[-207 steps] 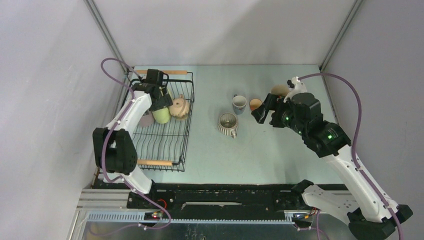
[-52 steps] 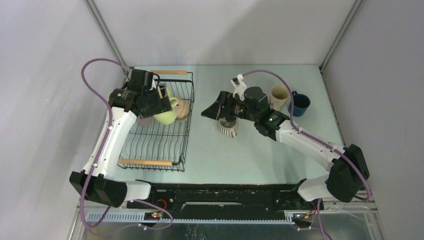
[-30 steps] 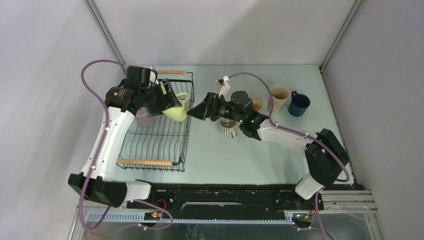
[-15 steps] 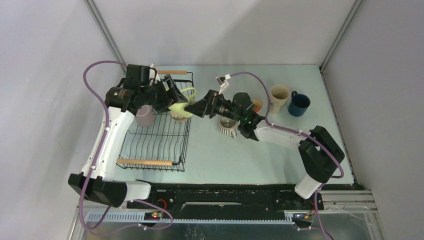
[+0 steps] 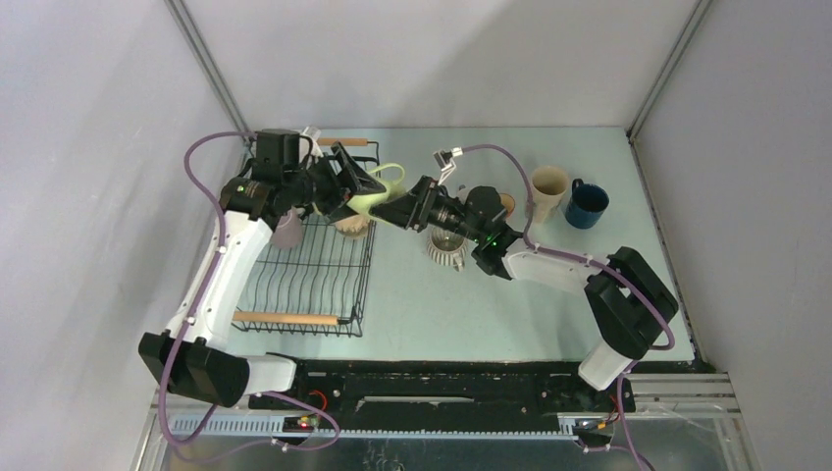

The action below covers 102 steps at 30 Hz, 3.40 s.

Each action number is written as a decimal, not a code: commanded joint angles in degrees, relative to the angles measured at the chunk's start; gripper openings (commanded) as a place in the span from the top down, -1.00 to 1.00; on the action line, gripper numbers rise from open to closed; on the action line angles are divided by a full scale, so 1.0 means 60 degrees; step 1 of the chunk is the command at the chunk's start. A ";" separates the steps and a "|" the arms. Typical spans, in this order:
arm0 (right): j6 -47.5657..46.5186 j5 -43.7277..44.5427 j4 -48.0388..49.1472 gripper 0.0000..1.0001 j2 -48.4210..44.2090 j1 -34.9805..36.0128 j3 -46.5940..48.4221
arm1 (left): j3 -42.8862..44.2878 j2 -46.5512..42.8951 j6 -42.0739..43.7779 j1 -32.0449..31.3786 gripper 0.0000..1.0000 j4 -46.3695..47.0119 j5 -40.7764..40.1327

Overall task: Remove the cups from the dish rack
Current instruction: Place the cup at the center of the board.

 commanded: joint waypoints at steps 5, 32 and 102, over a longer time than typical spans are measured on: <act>0.0049 0.0084 0.0531 -0.11 -0.0781 -0.0128 -0.0016 | -0.0682 -0.0806 -0.1322 -0.0017 0.80 0.2104 0.1390; -0.1420 0.1239 -0.1826 1.00 -0.2626 0.0006 -0.0002 | -0.1886 -0.1510 -0.2342 -0.0010 -1.00 0.4443 0.2720; -0.5834 0.4189 -1.4299 1.00 -0.0276 -0.2336 0.2747 | -0.3872 -0.3585 0.4286 -0.2232 -1.00 0.1860 -0.4959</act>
